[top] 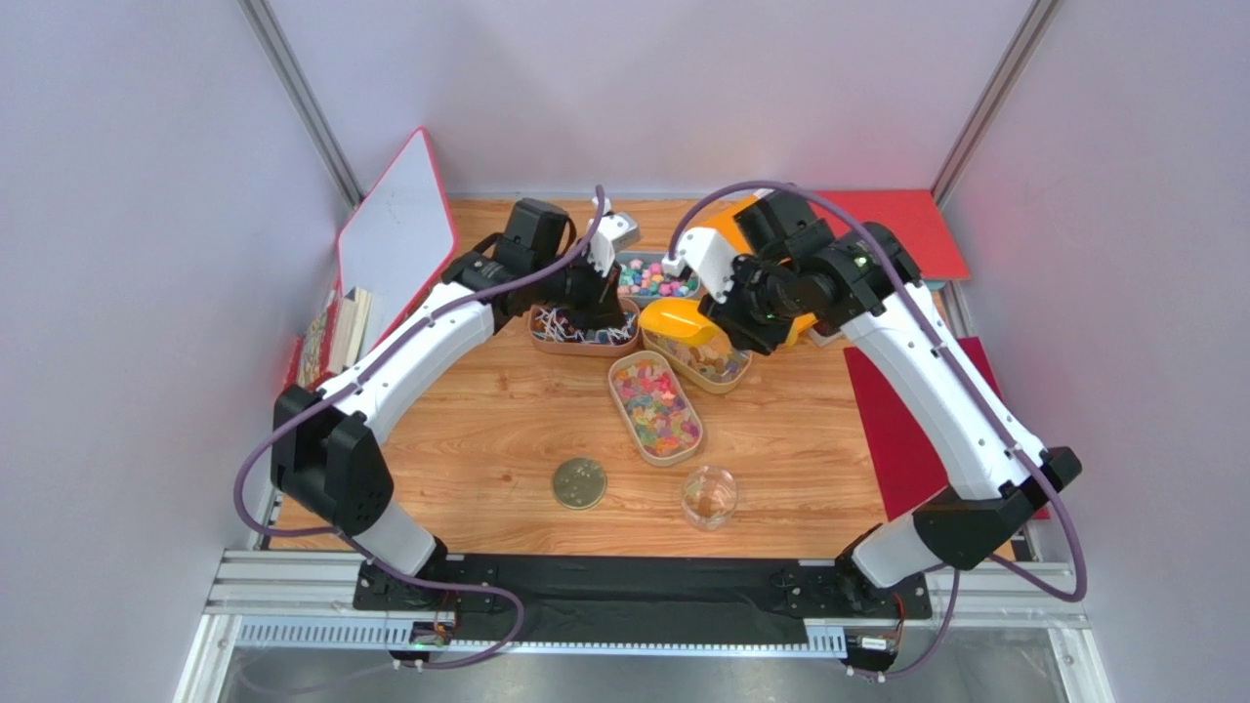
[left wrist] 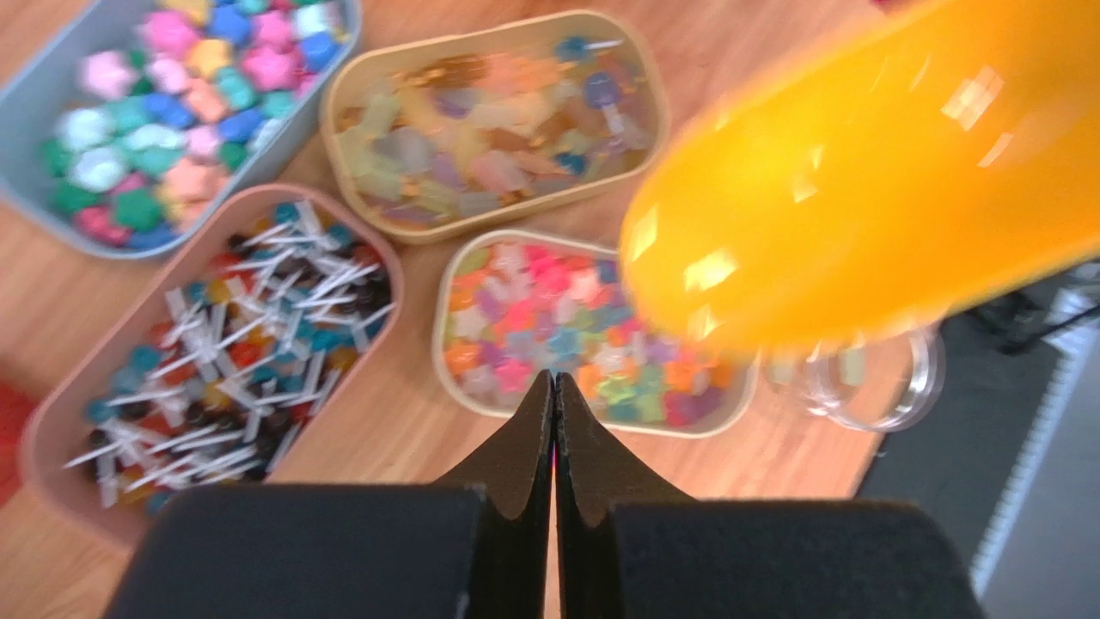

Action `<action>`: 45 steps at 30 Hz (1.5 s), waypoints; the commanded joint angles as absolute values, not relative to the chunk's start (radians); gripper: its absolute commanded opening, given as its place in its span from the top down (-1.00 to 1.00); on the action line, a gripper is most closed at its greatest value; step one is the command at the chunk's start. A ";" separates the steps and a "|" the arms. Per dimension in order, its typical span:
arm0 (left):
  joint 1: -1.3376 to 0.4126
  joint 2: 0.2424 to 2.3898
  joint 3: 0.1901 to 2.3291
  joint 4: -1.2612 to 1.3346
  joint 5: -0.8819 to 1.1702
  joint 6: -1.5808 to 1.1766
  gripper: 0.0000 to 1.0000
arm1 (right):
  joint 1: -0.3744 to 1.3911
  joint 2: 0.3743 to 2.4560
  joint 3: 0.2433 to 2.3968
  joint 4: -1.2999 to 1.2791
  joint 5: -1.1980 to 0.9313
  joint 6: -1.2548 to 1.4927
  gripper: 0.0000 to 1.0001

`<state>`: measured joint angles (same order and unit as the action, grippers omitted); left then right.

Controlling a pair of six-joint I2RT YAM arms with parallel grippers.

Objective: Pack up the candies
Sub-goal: Adjust the spatula, then move the storage box to the center of the board.

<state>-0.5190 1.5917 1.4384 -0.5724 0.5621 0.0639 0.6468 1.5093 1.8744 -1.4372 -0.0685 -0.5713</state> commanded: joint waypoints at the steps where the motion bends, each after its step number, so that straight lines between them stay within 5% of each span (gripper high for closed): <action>1: -0.488 1.485 1.290 -0.572 0.394 0.272 1.00 | 0.523 1.414 1.806 -1.420 -0.120 -0.468 1.00; 7: -0.525 1.554 1.102 -0.601 0.462 0.287 1.00 | 0.474 1.378 1.658 -1.410 -0.084 -0.476 1.00; 22: -0.667 1.743 1.100 -0.454 0.572 0.186 1.00 | 0.425 1.362 1.566 -1.436 -0.045 -0.480 1.00; 36: -0.767 2.006 1.454 -0.449 0.655 0.129 1.00 | 0.385 1.341 1.434 -1.456 -0.015 -0.554 1.00; 45: -0.765 1.907 1.508 -0.599 0.692 0.167 1.00 | 0.383 1.393 1.434 -1.493 -0.006 -0.630 1.00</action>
<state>-0.7689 2.0197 1.4624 -0.4923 0.6510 0.1322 0.3874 1.3754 1.4086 -1.3777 -0.0212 -0.5827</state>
